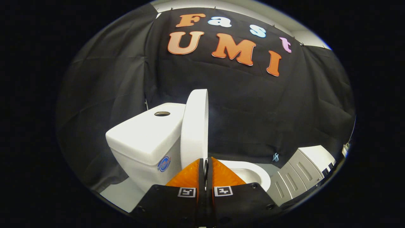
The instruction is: Open the toilet lid.
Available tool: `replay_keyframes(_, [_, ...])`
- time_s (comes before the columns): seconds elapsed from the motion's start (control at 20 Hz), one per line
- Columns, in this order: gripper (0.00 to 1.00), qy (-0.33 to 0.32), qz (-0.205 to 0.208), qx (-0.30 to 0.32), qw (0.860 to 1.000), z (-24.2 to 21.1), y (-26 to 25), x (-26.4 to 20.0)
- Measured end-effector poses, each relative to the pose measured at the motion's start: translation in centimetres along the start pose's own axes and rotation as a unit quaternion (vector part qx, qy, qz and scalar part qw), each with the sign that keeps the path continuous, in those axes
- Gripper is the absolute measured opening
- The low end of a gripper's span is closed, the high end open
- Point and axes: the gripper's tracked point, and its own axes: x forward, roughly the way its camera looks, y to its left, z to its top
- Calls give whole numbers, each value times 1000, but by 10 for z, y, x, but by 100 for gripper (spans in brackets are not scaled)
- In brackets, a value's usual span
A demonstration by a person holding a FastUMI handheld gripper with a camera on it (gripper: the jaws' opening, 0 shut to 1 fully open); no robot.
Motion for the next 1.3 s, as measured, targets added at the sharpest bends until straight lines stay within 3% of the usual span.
replay_keyframes(0.4, [8,-7,2,-24,1000,-2,24,-3])
replay_keyframes(0.75, [8,-11,-26,-49,998,0,24,-4])
replay_keyframes(0.95, [11,3,-12,-45,999,-5,24,-2])
replay_keyframes(1.3, [94,0,21,-59,998,3,15,-14])
